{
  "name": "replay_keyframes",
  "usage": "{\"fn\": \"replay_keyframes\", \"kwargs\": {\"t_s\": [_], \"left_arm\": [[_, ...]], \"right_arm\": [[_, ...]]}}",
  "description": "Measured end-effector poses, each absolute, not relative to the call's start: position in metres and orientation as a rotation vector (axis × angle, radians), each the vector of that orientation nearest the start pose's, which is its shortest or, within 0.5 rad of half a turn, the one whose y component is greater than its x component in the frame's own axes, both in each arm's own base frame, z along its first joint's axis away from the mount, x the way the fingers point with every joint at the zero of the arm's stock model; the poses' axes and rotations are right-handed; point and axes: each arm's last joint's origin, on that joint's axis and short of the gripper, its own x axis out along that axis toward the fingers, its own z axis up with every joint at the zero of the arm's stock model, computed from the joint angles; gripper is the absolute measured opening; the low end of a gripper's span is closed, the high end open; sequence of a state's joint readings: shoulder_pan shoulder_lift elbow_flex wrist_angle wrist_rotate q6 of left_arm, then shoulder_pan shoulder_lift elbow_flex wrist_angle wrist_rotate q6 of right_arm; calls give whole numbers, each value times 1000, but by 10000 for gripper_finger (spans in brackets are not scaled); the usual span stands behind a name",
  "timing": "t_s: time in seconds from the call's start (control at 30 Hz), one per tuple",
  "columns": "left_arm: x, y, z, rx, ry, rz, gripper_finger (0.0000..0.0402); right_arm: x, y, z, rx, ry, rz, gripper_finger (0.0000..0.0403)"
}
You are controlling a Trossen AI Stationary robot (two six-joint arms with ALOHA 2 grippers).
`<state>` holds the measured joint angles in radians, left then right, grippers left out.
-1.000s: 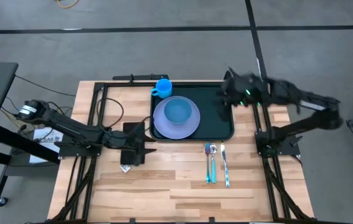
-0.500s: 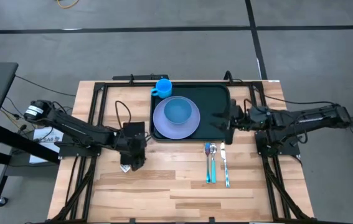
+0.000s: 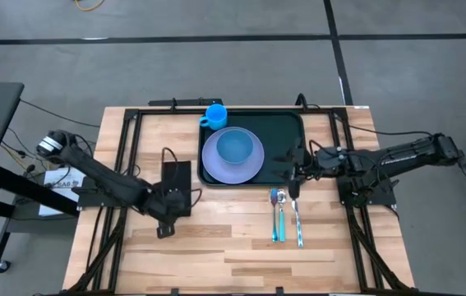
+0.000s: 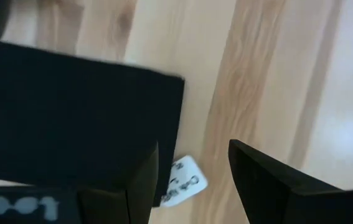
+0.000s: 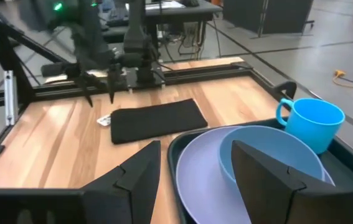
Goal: Set up tray
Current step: Put the black napkin on the black tray
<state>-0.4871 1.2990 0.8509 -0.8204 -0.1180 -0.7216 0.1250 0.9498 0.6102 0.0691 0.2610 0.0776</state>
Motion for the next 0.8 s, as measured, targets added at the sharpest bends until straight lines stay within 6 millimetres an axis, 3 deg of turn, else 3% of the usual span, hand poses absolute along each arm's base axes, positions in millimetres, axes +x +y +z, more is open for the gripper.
{"fn": "replay_keyframes", "kwargs": {"t_s": [0.43,0.63,0.8], "left_arm": [[218,-117,147,-38,1521,186,183],[222,-118,128,36,1585,225,183],[225,-119,124,62,1600,209,176]], "right_arm": [[208,15,269,29,252,-161,189],[208,16,269,29,252,-159,189],[208,16,269,29,253,-159,189]]}}
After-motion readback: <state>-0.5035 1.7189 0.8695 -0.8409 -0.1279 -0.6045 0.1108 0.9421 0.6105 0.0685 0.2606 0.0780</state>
